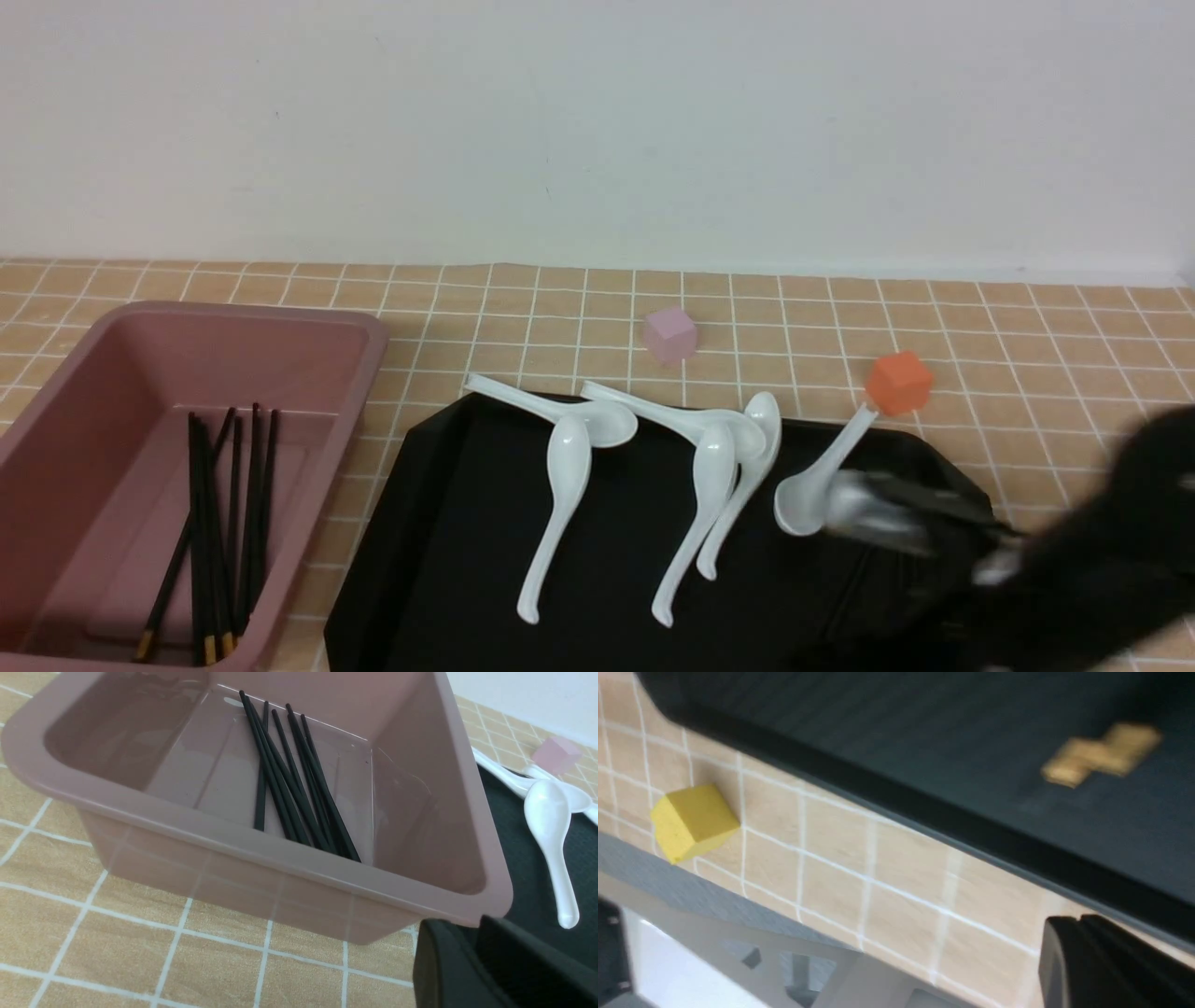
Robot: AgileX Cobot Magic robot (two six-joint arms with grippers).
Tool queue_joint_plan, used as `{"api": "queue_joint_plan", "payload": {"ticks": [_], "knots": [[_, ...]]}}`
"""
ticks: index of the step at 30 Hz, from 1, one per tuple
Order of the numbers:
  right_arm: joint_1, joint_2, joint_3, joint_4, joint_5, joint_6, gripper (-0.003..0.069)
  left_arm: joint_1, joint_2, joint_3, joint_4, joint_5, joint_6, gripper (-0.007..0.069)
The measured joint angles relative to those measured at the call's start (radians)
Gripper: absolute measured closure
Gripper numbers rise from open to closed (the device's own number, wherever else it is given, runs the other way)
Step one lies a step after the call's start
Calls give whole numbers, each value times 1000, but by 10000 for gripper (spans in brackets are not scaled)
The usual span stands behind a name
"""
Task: On brown tablecloth take chopsticks from black tray and put them in box.
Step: 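Move the gripper over the chopsticks on the black tray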
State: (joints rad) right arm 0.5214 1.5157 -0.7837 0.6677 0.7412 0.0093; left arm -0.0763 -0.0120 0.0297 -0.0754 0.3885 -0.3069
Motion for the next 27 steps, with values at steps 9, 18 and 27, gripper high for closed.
{"api": "queue_joint_plan", "payload": {"ticks": [9, 18, 27], "knots": [[209, 201, -298, -565, 104, 664, 524, 0, 0, 0, 0, 0, 0, 493], [231, 215, -344, -750, 219, 953, 342, 0, 0, 0, 0, 0, 0, 490], [231, 286, -344, -755, 144, 1011, 173, 0, 0, 0, 0, 0, 0, 490]]}}
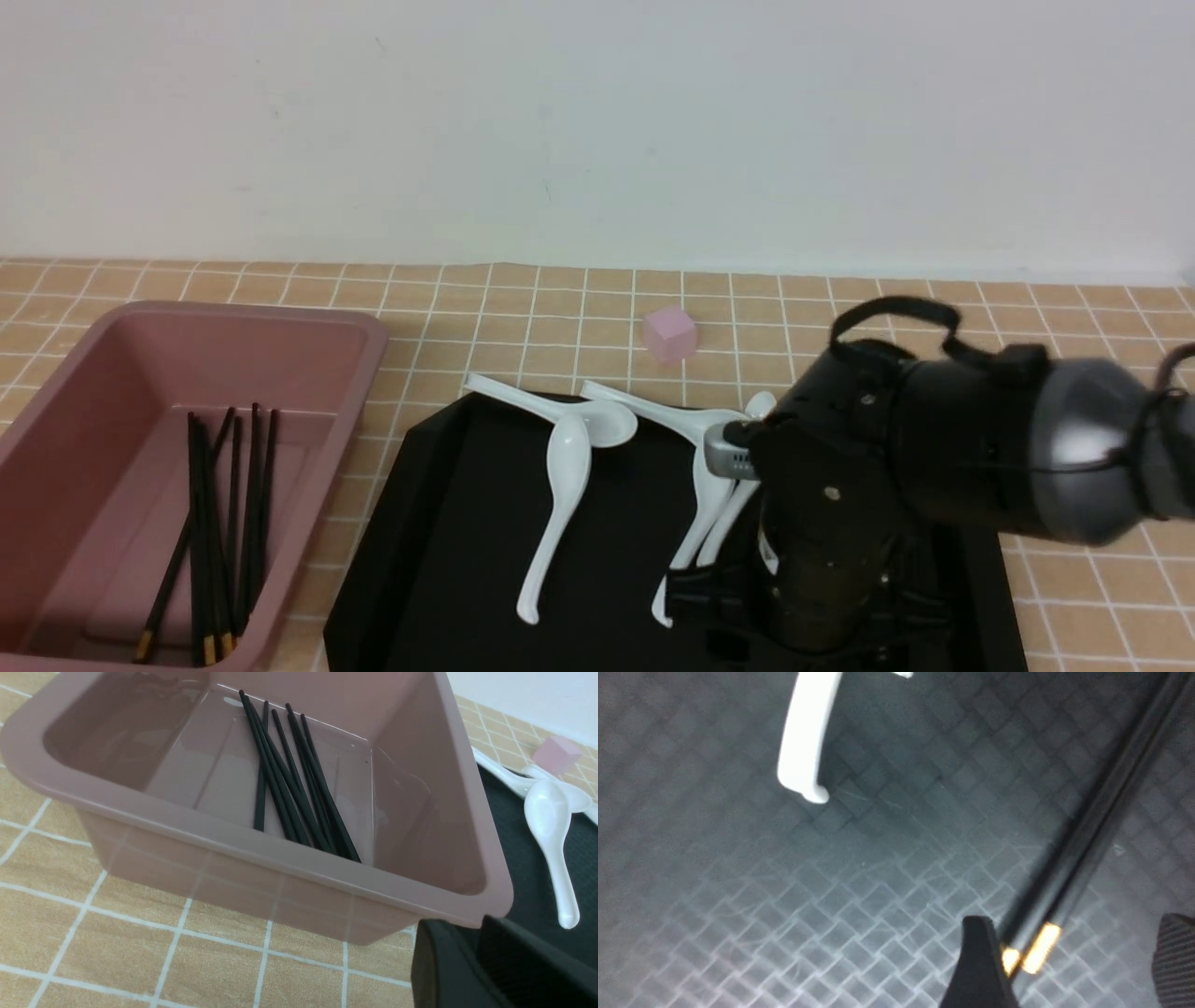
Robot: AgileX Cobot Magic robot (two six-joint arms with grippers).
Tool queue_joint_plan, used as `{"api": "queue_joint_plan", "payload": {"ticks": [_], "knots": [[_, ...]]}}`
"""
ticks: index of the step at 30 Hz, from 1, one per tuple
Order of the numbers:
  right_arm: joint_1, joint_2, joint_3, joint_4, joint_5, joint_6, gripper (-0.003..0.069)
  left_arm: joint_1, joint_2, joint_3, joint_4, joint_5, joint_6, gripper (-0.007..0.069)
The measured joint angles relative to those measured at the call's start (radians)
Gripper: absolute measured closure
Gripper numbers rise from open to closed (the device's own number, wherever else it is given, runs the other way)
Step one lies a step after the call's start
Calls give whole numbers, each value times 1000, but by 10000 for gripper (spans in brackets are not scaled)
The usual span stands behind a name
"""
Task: On brown tablecloth take chopsticks from black tray and put them in box.
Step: 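Move the gripper over the chopsticks on the black tray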
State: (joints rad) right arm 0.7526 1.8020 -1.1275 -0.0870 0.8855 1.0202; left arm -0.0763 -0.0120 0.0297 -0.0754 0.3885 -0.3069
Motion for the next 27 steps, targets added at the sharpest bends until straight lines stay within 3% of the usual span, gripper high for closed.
{"api": "queue_joint_plan", "payload": {"ticks": [12, 18, 21, 27], "knots": [[0, 102, -13, 4, -8, 52, 221, 0, 0, 0, 0, 0, 0, 480], [0, 106, -18, 22, -4, 54, 366, 0, 0, 0, 0, 0, 0, 476], [0, 109, -18, 22, 54, 58, 519, 0, 0, 0, 0, 0, 0, 476], [0, 103, -17, 17, 157, 58, 524, 0, 0, 0, 0, 0, 0, 470]]}}
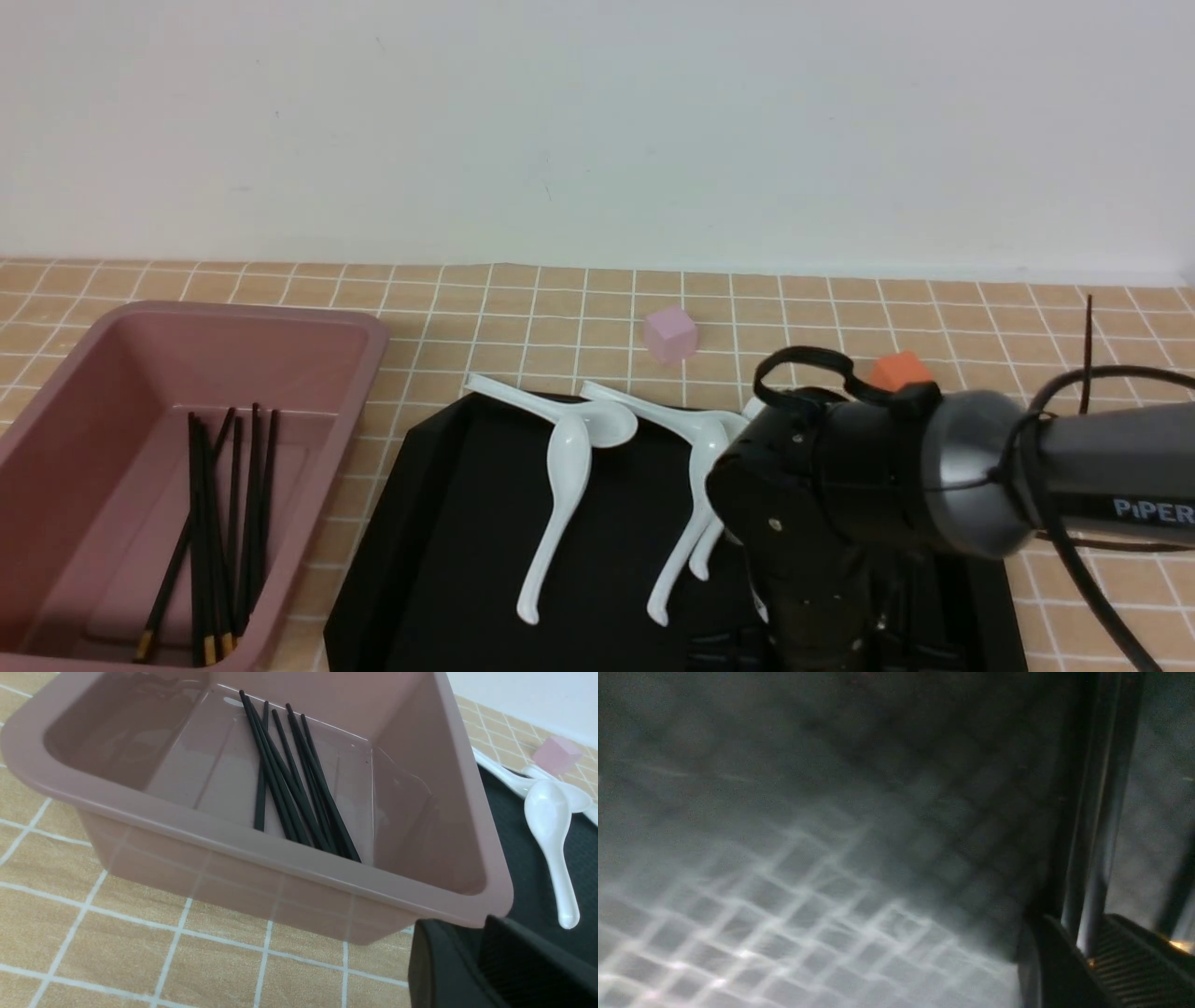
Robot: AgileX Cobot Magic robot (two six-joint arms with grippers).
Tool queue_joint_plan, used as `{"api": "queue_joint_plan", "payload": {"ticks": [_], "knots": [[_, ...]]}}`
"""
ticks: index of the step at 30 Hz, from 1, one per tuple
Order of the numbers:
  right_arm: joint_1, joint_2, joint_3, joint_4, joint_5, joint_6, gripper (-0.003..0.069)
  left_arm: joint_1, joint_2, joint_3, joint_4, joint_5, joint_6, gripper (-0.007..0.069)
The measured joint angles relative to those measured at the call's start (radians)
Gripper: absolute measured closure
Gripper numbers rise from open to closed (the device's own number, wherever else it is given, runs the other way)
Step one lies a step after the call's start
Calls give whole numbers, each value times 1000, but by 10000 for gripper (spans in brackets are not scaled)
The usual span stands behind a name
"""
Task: On brown tablecloth take chopsticks from black tray and put them in box.
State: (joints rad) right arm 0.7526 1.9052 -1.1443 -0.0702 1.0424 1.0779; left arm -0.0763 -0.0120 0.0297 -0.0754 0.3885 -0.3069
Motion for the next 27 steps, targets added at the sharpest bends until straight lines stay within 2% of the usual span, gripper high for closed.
{"api": "queue_joint_plan", "payload": {"ticks": [10, 15, 20, 22, 27], "knots": [[0, -223, 4, 9, 93, -2, 524, 0, 0, 0, 0, 0, 0, 460], [2, -341, -50, 84, -4, -90, 524, 0, 0, 0, 0, 0, 0, 459], [55, -300, -241, 238, -272, -329, 524, 0, 0, 0, 0, 0, 0, 459], [90, -204, -351, 311, -309, -461, 524, 0, 0, 0, 0, 0, 0, 459], [132, 40, -607, 435, -310, -684, 524, 0, 0, 0, 0, 0, 0, 459]]}}
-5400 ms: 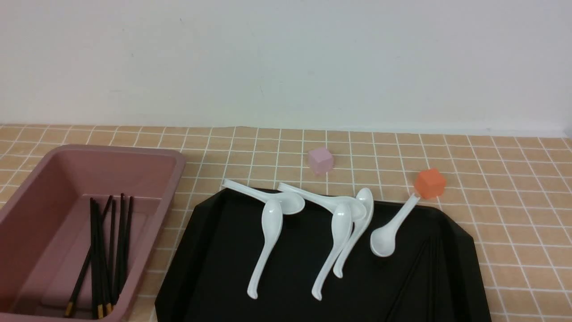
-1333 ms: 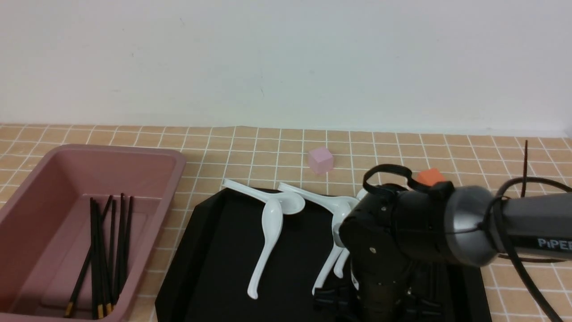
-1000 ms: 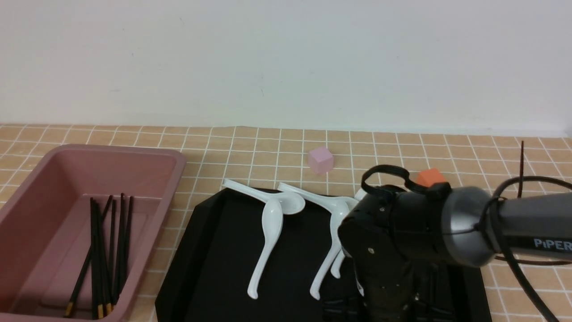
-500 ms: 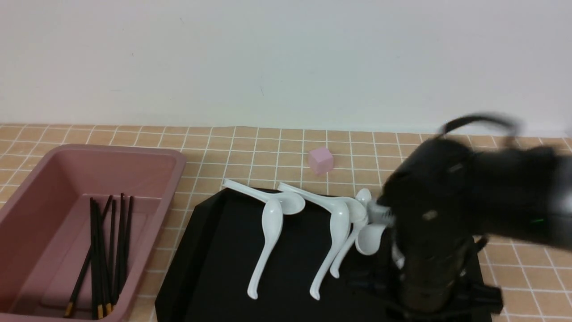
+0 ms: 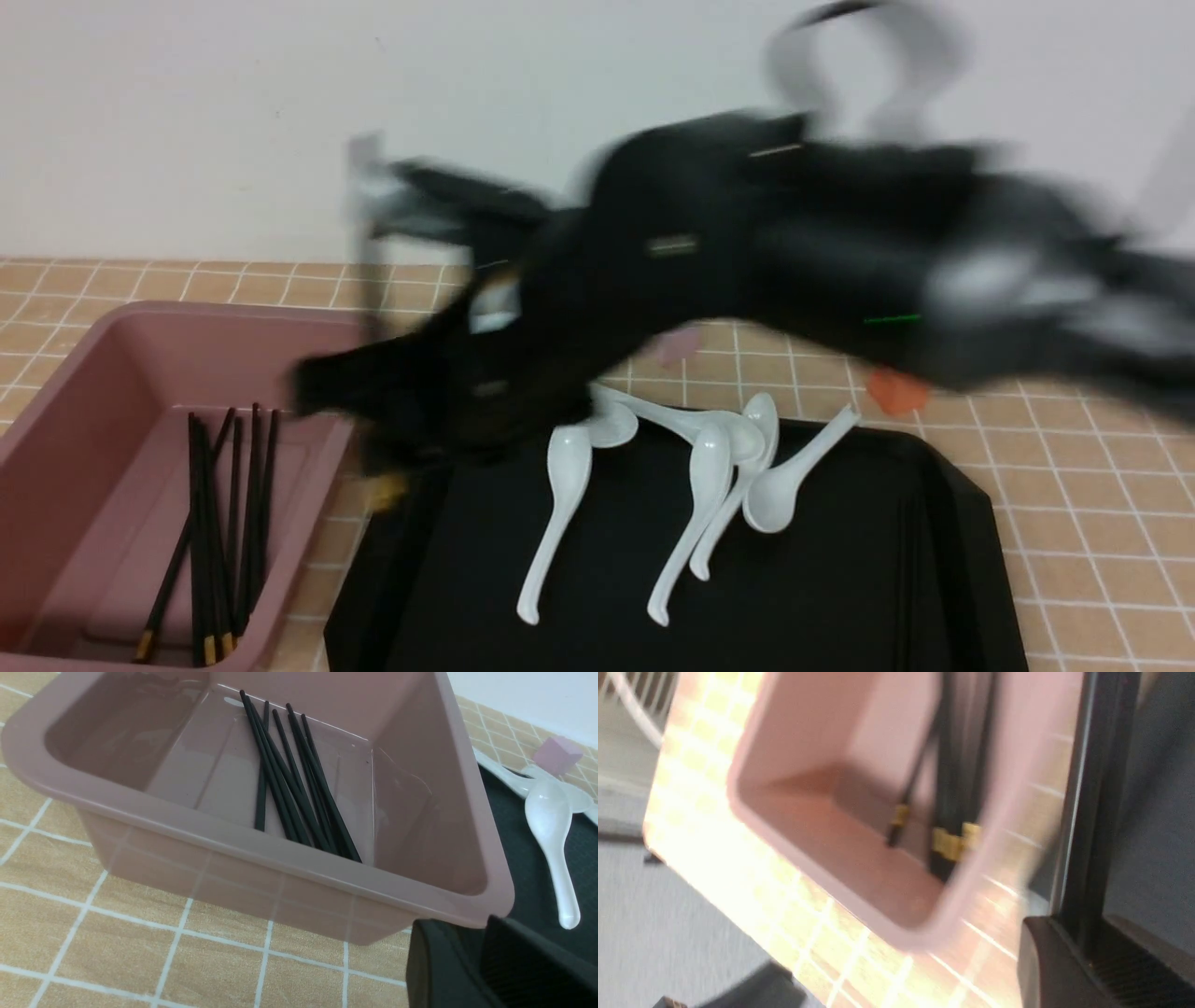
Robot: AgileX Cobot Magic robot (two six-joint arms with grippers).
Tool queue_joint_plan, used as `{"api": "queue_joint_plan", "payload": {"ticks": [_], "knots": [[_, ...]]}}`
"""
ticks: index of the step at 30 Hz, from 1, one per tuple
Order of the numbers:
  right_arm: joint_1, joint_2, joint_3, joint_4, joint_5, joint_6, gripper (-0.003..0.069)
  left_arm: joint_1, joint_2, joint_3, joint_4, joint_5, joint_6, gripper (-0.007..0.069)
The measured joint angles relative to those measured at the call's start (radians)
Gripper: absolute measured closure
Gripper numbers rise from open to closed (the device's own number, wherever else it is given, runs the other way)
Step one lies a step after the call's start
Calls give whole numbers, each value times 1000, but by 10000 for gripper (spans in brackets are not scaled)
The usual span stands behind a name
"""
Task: On brown tablecloth take chopsticks from black tray and put them in box.
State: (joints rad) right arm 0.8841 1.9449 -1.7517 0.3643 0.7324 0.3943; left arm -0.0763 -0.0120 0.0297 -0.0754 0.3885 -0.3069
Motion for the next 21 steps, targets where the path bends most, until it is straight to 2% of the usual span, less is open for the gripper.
{"api": "queue_joint_plan", "payload": {"ticks": [6, 11, 16, 17, 21], "knots": [[16, 250, -258, 91, 4, -165, 524, 0, 0, 0, 0, 0, 0, 459], [45, 358, -372, 105, -17, -216, 513, 0, 0, 0, 0, 0, 0, 459], [67, 387, -388, 107, -34, -223, 435, 0, 0, 0, 0, 0, 0, 459], [69, 387, -389, 103, -24, -224, 396, 0, 0, 0, 0, 0, 0, 459], [68, 375, -394, 71, 36, -226, 342, 0, 0, 0, 0, 0, 0, 459]]}}
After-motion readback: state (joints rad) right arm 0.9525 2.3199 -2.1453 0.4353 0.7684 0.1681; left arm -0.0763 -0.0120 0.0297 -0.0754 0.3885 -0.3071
